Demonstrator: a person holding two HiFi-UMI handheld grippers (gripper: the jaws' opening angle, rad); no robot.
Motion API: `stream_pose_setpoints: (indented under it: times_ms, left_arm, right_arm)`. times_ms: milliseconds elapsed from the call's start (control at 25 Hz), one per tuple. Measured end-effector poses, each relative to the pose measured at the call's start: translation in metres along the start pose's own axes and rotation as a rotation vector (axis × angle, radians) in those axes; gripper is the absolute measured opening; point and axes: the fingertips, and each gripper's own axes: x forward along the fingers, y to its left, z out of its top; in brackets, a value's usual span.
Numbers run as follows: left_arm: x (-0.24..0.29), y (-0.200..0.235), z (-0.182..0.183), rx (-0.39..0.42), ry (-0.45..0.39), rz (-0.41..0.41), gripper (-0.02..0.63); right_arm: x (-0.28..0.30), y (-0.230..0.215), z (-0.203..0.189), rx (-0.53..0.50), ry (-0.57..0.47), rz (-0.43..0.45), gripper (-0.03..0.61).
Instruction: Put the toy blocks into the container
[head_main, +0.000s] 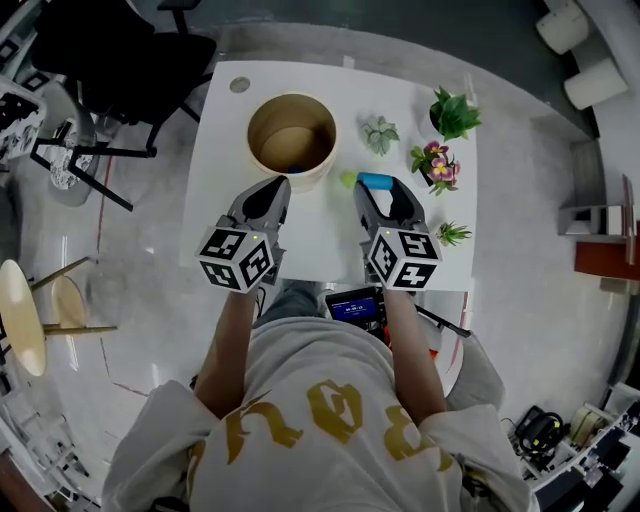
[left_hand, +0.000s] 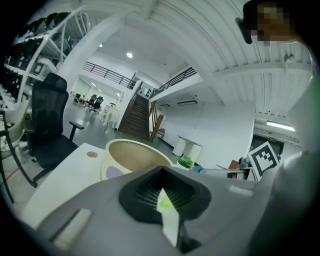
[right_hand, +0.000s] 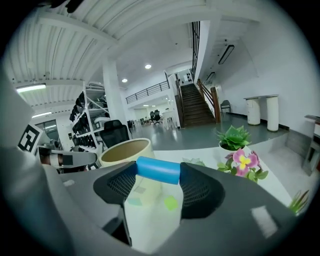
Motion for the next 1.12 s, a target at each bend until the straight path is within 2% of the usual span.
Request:
stream_pose_setpoints:
  times_ms: [240, 440, 920, 1120]
  left_arm:
    - [-0.011, 0.011, 0.014, -0.004, -0.040, 0.033, 0.000]
    - [-0.016, 0.019, 0.025, -0.021, -0.069, 0.047, 0.002]
    - [-0.011, 0.042, 0.042, -0.019, -0.083, 0.081, 0.001]
    - [-0.006, 0.050, 0.045, -0.026, -0.090, 0.088, 0.002]
  right_arm:
    - [0.002, 0.025, 0.032, -0.026, -0.082, 0.068, 0.299]
    - [0.014, 0.042, 0.037, -0.046, -0.077, 0.122, 0.299]
    - [0.042, 0.069, 0.048, -0.115, -0.067, 0.181, 0.299]
    - [0.051, 0.078, 0.047, -0.120, -0.060, 0.237, 0.299]
